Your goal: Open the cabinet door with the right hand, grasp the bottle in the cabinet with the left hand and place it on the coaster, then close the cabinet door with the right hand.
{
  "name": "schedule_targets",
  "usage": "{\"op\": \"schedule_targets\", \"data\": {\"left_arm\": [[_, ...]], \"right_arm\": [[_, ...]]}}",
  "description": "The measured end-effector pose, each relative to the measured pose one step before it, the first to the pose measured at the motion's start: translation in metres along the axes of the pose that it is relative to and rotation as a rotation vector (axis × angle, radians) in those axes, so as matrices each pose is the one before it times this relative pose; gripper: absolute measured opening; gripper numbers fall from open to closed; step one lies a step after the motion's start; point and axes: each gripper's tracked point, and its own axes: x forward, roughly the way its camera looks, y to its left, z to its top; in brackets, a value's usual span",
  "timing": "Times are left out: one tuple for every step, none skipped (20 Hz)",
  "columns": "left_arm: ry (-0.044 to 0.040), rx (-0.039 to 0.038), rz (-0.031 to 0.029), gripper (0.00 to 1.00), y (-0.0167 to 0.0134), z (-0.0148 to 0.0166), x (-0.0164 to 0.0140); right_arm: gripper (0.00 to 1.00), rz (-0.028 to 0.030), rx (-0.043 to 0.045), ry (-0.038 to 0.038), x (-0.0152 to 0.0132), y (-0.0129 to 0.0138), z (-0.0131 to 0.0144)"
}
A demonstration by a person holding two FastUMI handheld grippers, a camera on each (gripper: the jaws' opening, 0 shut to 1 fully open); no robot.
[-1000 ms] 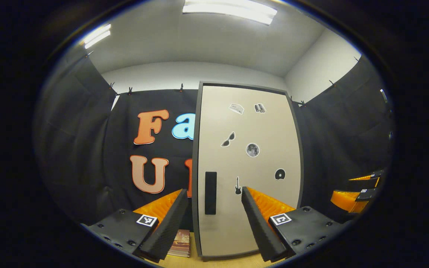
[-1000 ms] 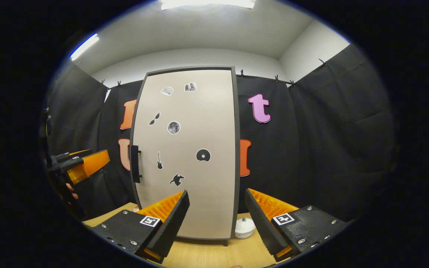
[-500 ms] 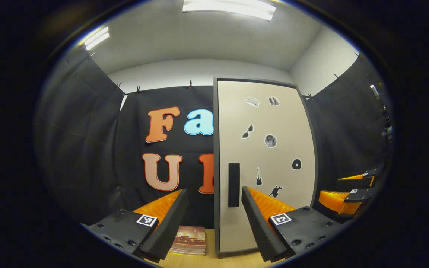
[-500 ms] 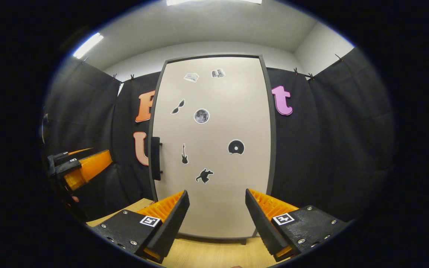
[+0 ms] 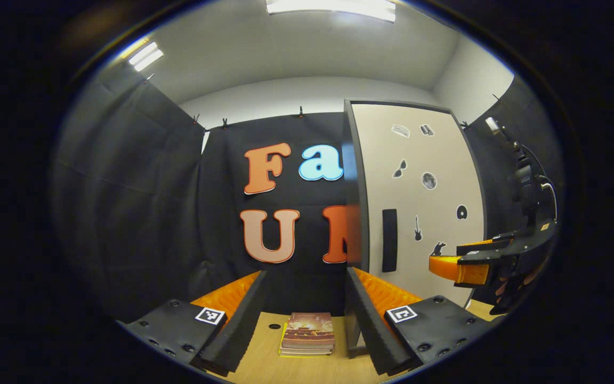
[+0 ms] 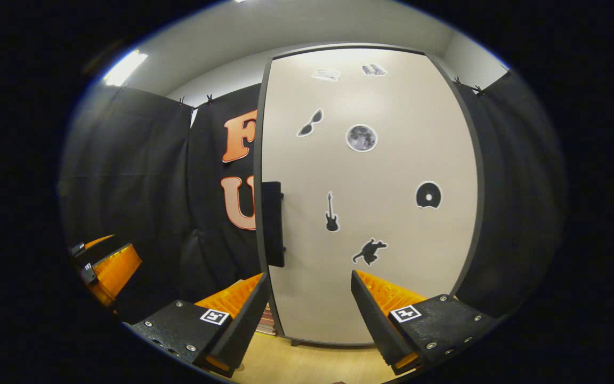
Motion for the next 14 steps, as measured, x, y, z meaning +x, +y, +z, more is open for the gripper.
{"op": "schedule_targets", "data": {"left_arm": [[0.00799, -0.00481, 0.01608, 0.95, 0.01067, -0.00414, -0.00208], [0.00704, -0.00137, 0.01609, 0.95, 0.01139, -0.00387, -0.00244], [0.00436, 0.005, 0.01778, 0.95, 0.01022, -0.0031, -0.00113], [0.00323, 0.00722, 0.01671, 0.94, 0.01012, -0.00297, -0.00204], [0.00265, 0.00776, 0.01613, 0.94, 0.00988, -0.00237, -0.00201], [0.00456, 0.00497, 0.01402, 0.94, 0.00902, -0.0031, -0.00187], [0.0047, 0.00017, 0.0109, 0.95, 0.00768, -0.00288, -0.00181], [0.00605, -0.00214, 0.00971, 0.95, 0.00687, -0.00237, -0.00053], [0.00588, -0.00221, 0.0094, 0.95, 0.00617, -0.00342, -0.00127], [0.00676, 0.00184, 0.01212, 0.94, 0.00444, -0.00291, 0.00069], [0.00258, 0.00509, 0.00955, 0.94, 0.00473, -0.00177, 0.00006], [0.0023, 0.00442, 0.00524, 0.95, 0.00327, -0.00142, 0.00043], [0.00279, 0.00445, 0.00023, 0.95, 0.00117, -0.00173, -0.0005], [0.00418, 0.00261, -0.0023, 0.95, -0.00107, -0.00204, -0.0009]], "right_arm": [[0.94, 0.00183, -0.00001, 0.01145, 0.01056, 0.00678, 0.00122], [0.94, -0.0018, 0.00653, 0.00975, 0.01252, 0.00664, 0.0025], [0.93, 0.00235, 0.01215, 0.01203, 0.01098, 0.00661, 0.00143], [0.93, 0.00389, 0.01611, 0.00461, 0.01046, 0.00696, 0.00241], [0.92, 0.00226, 0.00701, 0.00932, 0.01138, 0.00531, 0.00023], [0.9, -0.01327, -0.00485, 0.00809, 0.00916, 0.00207, -0.00084], [0.86, -0.01561, -0.01026, 0.00449, 0.01036, -0.00001, 0.0015], [0.84, -0.01745, -0.00656, 0.00041, 0.0089, -0.00023, 0.00131], [0.78, -0.01831, 0.00387, 0.00657, 0.0075, -0.00055, -0.00043], [0.75, -0.00965, 0.01578, 0.01351, 0.00649, 0.00189, -0.00307], [0.71, -0.01045, 0.01939, 0.01791, 0.00408, 0.00118, -0.00408], [0.68, -0.01457, 0.01618, 0.01365, 0.00457, -0.00011, -0.00283], [0.58, -0.02522, 0.01785, 0.0064, 0.0018, -0.00385, -0.00049], [0.51, -0.01655, 0.01015, -0.00386, 0.00224, 0.00008, 0.00082]]}}
